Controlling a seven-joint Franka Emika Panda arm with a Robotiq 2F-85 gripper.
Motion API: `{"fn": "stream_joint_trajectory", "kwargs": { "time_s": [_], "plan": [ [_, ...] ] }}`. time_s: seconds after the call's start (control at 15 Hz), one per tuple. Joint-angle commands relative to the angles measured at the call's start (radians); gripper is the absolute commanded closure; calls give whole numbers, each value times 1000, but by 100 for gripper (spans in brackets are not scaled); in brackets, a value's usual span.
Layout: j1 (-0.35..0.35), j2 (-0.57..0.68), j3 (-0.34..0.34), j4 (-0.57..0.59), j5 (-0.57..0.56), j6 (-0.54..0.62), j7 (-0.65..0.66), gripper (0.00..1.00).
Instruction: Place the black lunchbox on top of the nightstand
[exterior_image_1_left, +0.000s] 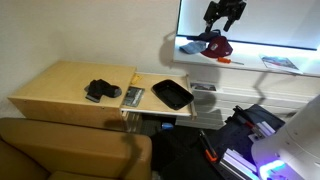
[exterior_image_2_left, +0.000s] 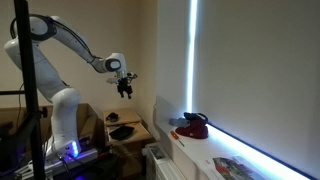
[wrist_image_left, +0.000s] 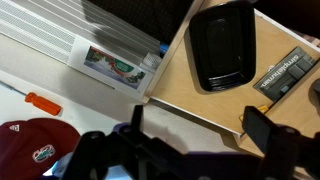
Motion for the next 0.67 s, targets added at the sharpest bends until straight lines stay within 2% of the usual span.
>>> {"fn": "stream_joint_trajectory", "kwargs": {
  "time_s": [0.0, 0.13, 0.2, 0.4, 0.53, 0.6],
  "plan": [
    [-19, 8, 10, 5, -3, -2, 18, 0],
    [8, 155, -4, -4, 36, 5, 17, 0],
    [11, 181, 15, -30, 30, 16, 35, 0],
    [88, 362, 15, -29, 134, 33, -9, 0],
    [117, 494, 51, -6, 162, 85, 36, 0],
    [122, 559, 68, -2, 150, 150, 71, 0]
  ]
}}
